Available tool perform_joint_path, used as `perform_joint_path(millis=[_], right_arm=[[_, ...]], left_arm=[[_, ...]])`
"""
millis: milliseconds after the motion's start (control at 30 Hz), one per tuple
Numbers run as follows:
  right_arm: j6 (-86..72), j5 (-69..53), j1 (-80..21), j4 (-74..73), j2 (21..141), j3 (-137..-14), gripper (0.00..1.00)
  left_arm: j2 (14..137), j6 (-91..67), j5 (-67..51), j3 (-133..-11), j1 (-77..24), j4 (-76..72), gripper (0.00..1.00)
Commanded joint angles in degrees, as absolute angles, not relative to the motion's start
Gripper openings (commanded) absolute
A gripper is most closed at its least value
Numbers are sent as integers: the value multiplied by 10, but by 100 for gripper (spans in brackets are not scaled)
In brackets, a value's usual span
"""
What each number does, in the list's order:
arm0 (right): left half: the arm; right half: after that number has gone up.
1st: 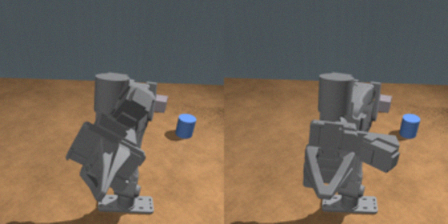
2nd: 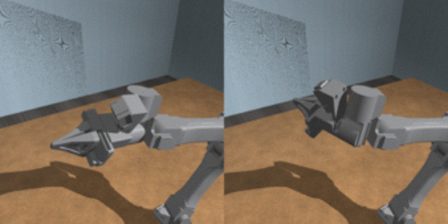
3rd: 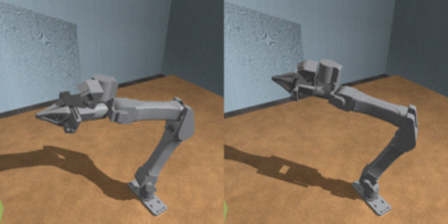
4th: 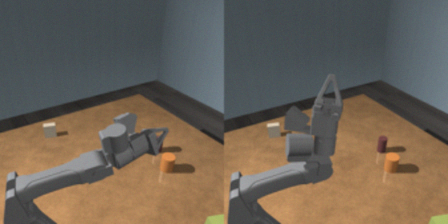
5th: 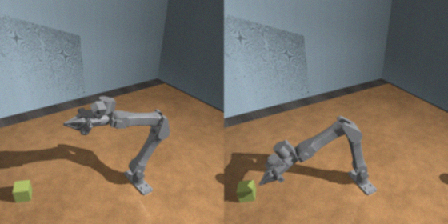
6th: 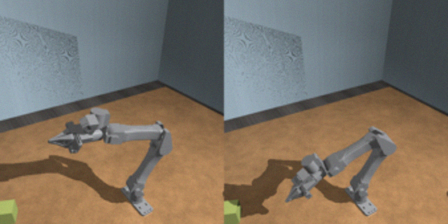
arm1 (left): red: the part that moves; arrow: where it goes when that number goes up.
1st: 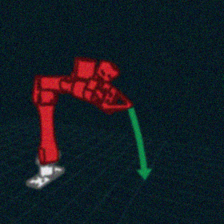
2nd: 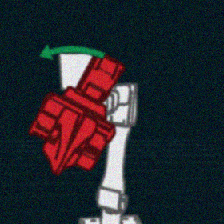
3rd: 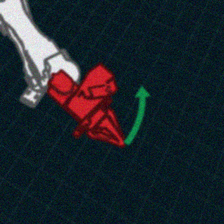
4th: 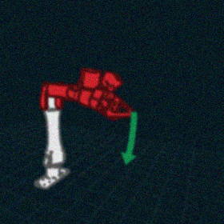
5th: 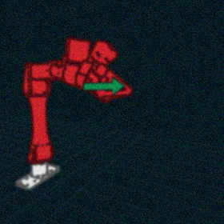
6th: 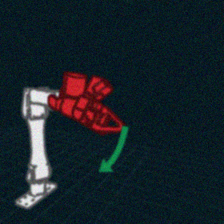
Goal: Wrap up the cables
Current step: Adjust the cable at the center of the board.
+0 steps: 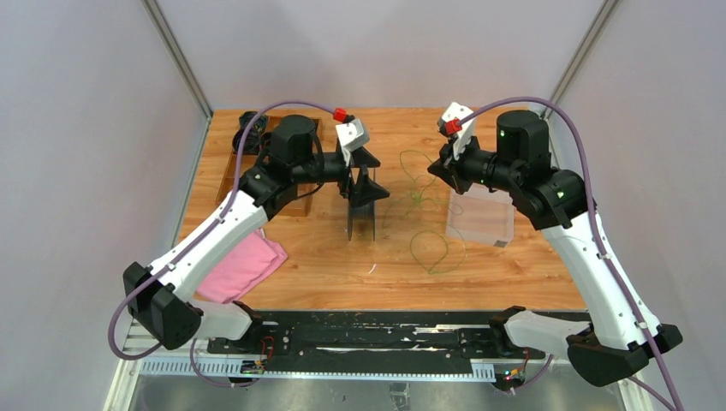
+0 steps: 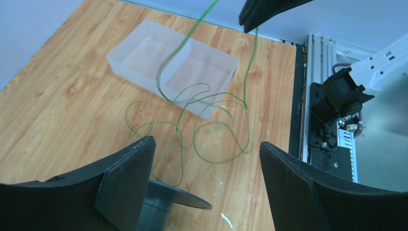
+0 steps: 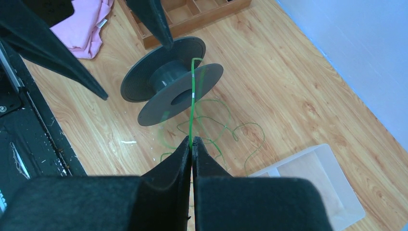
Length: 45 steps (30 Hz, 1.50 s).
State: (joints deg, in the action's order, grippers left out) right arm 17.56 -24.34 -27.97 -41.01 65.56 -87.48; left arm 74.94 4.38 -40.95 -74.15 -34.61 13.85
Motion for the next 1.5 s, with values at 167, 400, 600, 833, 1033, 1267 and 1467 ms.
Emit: perform_joint_path(millis=[167, 400, 600, 833, 1033, 1267, 1467], right_arm=[[154, -270, -251, -414, 647, -881, 1], [142, -257, -244, -416, 649, -934, 1], [135, -166, -242, -451, 676, -1068, 1], [126, -101, -241, -475, 709, -1218, 1], [128, -173, -241, -469, 697, -1154, 0], [157, -200, -241, -450, 672, -1042, 1], [177, -276, -241, -437, 658, -967, 0]], left_arm=[[806, 12, -424, -736, -349, 67, 83], [816, 16, -431, -731, -358, 56, 83], [802, 61, -402, -725, -358, 71, 83], [799, 86, -389, -738, -358, 86, 83], [788, 77, -426, -755, -358, 84, 85], [769, -2, -476, -745, -357, 38, 86], [767, -34, -503, -751, -357, 24, 86]])
